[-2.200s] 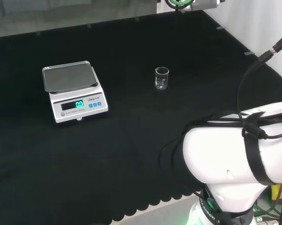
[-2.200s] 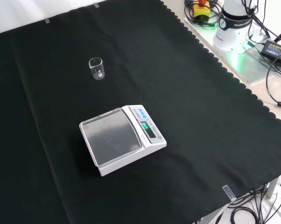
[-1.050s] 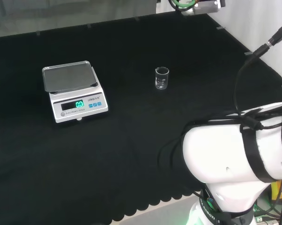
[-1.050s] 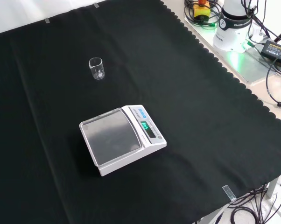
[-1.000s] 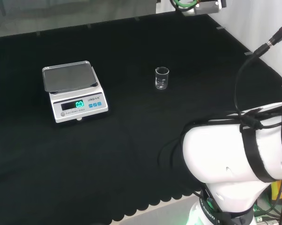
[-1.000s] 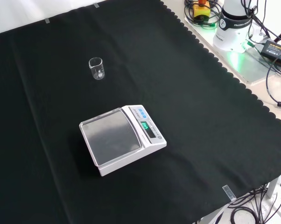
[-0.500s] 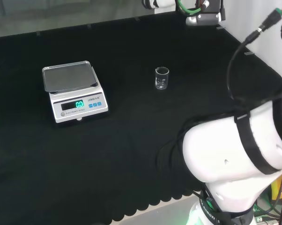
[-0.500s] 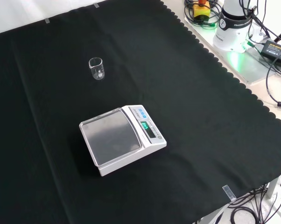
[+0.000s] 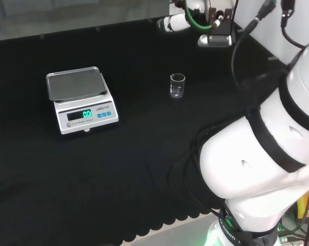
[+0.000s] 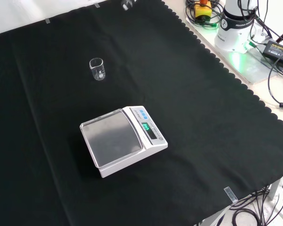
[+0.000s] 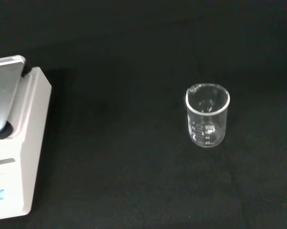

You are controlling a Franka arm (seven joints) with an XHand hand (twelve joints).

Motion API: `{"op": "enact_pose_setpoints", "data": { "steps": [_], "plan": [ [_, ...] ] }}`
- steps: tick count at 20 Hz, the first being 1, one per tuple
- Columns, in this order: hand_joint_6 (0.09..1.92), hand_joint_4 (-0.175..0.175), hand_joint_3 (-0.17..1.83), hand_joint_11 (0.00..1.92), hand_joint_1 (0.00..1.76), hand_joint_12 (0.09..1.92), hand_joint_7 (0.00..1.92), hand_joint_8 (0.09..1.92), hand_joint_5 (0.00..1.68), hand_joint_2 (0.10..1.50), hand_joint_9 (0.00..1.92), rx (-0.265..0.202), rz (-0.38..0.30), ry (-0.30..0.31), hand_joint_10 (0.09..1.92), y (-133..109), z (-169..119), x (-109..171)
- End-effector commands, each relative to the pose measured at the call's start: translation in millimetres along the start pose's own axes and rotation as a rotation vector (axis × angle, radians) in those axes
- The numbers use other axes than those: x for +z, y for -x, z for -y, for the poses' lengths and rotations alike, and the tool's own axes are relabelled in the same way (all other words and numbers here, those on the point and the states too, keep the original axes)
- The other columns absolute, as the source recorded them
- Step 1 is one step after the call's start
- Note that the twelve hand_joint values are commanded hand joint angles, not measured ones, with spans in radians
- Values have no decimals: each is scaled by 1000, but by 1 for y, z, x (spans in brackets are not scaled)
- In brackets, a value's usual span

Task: Pick up the beaker.

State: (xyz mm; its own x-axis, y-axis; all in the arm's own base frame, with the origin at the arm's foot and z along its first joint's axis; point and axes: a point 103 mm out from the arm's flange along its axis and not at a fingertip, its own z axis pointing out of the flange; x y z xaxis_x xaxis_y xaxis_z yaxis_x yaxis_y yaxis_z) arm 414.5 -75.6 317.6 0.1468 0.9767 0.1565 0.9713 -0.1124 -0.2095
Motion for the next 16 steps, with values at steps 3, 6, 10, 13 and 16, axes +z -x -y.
{"op": "enact_pose_setpoints", "data": {
  "steps": [3, 6, 10, 13, 16],
  "plan": [
    [87, -66, 205, 0, 213, 1243, 0, 365, 0, 908, 0, 34, -83, -34, 372, 29, -70, 53],
    [87, -66, 201, 0, 216, 1244, 0, 373, 0, 910, 0, 46, -99, -62, 382, 36, -84, 68],
    [87, -67, 193, 0, 221, 1247, 0, 389, 0, 916, 0, 62, -124, -82, 404, 45, -102, 86],
    [87, -67, 187, 0, 228, 1249, 0, 400, 0, 920, 0, 69, -136, -103, 419, 49, -115, 99],
    [87, -68, 183, 0, 233, 1251, 0, 410, 1, 924, 0, 73, -149, -119, 432, 54, -124, 111]
  ]
}}
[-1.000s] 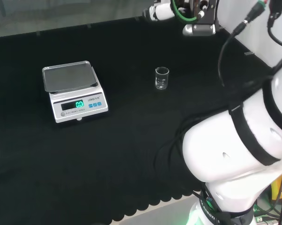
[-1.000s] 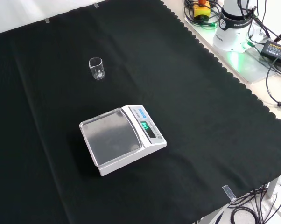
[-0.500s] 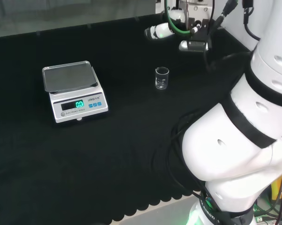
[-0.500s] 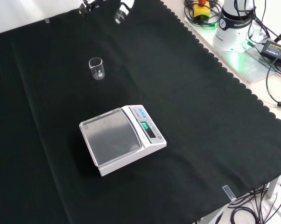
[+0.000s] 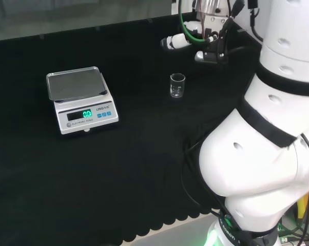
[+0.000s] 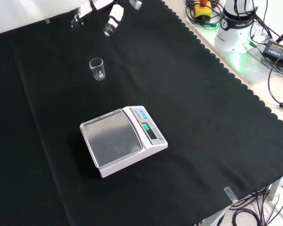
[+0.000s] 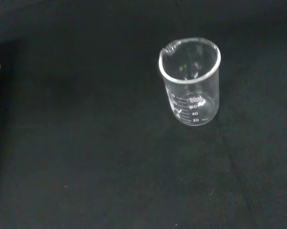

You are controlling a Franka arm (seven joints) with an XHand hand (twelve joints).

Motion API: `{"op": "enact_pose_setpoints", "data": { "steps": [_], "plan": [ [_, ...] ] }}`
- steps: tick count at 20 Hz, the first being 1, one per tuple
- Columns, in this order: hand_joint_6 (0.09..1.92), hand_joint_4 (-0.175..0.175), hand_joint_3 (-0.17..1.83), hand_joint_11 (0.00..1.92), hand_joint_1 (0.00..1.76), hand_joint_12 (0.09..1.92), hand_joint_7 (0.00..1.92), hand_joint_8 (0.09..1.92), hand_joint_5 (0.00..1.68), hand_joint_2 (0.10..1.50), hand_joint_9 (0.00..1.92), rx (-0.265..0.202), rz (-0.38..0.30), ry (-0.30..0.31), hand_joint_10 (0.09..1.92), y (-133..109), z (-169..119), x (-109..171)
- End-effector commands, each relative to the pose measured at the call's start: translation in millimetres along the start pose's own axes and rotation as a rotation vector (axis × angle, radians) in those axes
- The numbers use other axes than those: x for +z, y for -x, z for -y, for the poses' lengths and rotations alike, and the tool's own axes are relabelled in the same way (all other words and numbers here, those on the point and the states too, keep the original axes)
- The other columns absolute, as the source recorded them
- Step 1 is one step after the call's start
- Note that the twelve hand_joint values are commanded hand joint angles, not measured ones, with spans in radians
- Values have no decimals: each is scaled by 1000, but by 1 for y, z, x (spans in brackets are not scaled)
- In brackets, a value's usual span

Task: Pick up the beaker.

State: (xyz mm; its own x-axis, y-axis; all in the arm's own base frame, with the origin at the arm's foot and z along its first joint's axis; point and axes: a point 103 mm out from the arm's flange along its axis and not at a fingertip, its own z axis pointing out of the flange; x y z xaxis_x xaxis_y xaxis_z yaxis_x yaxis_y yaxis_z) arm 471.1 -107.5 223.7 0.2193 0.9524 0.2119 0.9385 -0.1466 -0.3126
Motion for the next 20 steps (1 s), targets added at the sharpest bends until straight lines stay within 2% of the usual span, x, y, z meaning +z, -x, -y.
{"op": "enact_pose_setpoints", "data": {
  "steps": [1, 11, 20],
  "plan": [
    [87, -68, 182, 0, 233, 1252, 0, 413, 1, 925, 0, 14, -80, -28, 436, 18, -53, 34],
    [87, -69, 174, 0, 237, 1257, 0, 422, 4, 930, 0, 56, -123, -67, 462, 35, -75, 58],
    [87, -69, 171, 0, 238, 1259, 0, 424, 5, 932, 0, 46, -131, -131, 468, 34, -77, 85]
  ]
}}
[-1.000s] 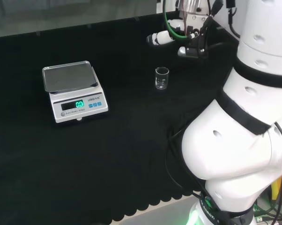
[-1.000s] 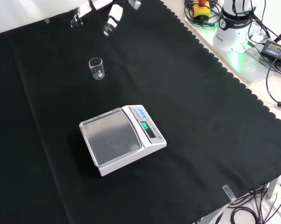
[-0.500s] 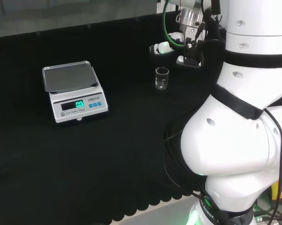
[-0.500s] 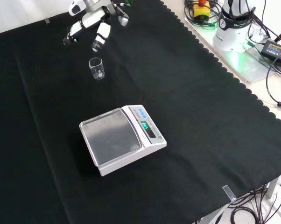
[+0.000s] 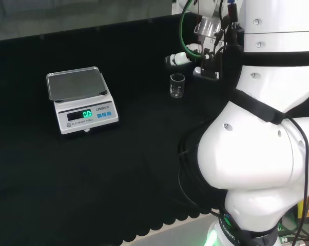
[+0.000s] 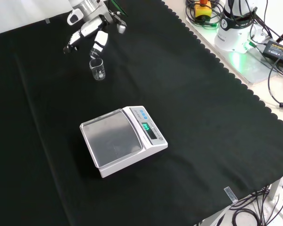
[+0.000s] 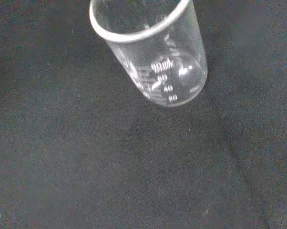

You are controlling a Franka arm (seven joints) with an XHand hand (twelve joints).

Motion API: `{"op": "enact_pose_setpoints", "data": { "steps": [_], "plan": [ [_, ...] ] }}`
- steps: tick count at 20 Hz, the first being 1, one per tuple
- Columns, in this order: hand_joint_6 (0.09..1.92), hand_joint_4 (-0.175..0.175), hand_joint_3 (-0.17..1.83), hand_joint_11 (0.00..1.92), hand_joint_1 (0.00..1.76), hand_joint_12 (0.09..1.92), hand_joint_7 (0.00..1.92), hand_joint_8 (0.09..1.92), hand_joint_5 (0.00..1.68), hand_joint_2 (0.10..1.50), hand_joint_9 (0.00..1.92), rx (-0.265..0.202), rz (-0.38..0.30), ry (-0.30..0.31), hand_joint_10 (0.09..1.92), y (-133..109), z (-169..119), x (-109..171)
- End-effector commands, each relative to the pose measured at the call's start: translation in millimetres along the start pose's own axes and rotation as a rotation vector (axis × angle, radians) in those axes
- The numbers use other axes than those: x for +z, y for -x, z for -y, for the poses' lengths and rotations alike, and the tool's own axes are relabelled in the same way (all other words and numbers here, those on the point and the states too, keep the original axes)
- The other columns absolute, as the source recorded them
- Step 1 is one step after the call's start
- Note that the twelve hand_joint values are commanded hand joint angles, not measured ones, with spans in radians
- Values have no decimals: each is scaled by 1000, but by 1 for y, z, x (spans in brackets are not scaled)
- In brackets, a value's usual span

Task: Pick up the beaker.

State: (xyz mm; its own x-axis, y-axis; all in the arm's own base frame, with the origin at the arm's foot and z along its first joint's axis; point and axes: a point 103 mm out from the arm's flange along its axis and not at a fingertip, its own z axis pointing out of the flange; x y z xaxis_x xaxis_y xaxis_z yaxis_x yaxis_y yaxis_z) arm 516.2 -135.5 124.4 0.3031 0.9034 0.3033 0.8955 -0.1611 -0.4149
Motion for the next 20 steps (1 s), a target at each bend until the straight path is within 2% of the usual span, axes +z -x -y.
{"op": "enact_pose_setpoints", "data": {
  "steps": [1, 15, 20],
  "plan": [
    [87, -69, 171, 0, 238, 1259, 0, 424, 5, 932, 0, -6, -10, -36, 468, -3, 0, 14],
    [87, -71, 165, 0, 238, 1258, 0, 428, 8, 931, 0, -12, -28, -97, 471, -4, 7, 40],
    [87, -73, 148, 0, 272, 1263, 0, 436, 15, 911, 0, -17, -2, -105, 478, 6, 9, 45]
  ]
}}
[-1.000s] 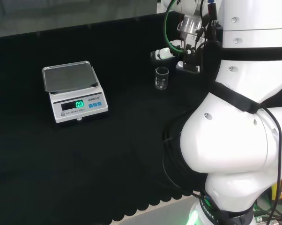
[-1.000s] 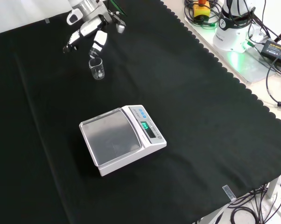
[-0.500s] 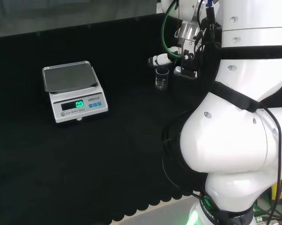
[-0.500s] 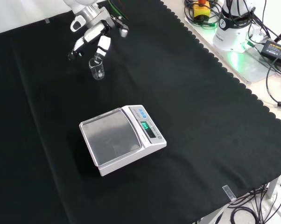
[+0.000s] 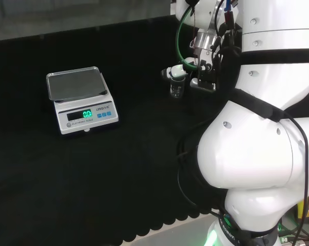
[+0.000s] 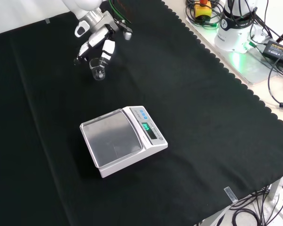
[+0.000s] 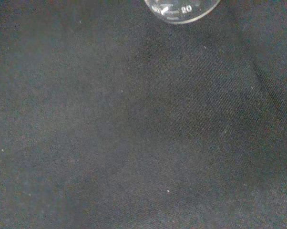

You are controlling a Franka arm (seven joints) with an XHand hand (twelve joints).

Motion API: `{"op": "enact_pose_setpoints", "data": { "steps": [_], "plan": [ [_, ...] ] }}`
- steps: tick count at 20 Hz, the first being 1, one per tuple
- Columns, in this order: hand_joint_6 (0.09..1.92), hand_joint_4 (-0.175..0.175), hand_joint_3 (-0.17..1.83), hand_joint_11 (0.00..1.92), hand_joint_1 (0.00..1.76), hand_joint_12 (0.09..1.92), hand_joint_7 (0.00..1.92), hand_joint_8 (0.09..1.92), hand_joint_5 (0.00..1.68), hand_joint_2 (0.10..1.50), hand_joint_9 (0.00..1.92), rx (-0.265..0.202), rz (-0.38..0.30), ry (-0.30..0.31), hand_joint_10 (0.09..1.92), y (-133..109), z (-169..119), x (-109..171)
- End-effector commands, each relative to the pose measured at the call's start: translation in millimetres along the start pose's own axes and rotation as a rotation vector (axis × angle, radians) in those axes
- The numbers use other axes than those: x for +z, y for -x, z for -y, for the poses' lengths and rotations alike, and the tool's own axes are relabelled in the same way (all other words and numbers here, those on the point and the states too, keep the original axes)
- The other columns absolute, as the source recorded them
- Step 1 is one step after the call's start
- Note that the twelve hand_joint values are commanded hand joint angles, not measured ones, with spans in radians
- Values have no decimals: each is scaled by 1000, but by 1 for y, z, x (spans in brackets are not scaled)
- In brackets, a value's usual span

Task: Pick up the beaker.

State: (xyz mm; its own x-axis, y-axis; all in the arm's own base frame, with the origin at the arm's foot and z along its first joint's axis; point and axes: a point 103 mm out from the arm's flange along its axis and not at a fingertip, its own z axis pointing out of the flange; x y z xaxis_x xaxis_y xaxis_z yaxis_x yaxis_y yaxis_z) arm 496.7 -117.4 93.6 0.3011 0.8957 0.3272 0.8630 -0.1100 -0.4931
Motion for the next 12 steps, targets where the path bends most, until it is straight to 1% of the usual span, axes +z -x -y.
{"op": "enact_pose_setpoints", "data": {
  "steps": [1, 4, 6, 7, 8, 9, 10, 12],
  "plan": [
    [87, -74, 143, 0, 287, 1272, 0, 447, 17, 906, 0, -2, 35, -6, 493, 7, 0, 6],
    [87, -78, 125, 0, 351, 1348, 0, 535, 42, 888, 0, 13, 80, 3, 601, 11, -1, 7],
    [87, -82, 116, 0, 382, 1406, 0, 634, 66, 880, 0, 22, 105, 14, 692, 19, 0, 5],
    [87, -85, 113, 18, 396, 1424, 9, 689, 84, 876, 0, 24, 131, 18, 749, 16, -1, 6],
    [87, -90, 111, 53, 417, 1432, 36, 737, 116, 873, 19, -34, 135, 21, 799, 14, -5, 6],
    [87, -95, 111, 99, 437, 1429, 71, 773, 154, 871, 53, -38, 137, 34, 834, 7, -8, 8],
    [87, -97, 112, 152, 457, 1418, 113, 801, 198, 870, 100, -33, 146, 46, 852, 7, -9, 7],
    [87, -102, 118, 290, 512, 1372, 230, 845, 307, 869, 258, -11, 179, 71, 849, 5, -13, 6]
  ]
}}
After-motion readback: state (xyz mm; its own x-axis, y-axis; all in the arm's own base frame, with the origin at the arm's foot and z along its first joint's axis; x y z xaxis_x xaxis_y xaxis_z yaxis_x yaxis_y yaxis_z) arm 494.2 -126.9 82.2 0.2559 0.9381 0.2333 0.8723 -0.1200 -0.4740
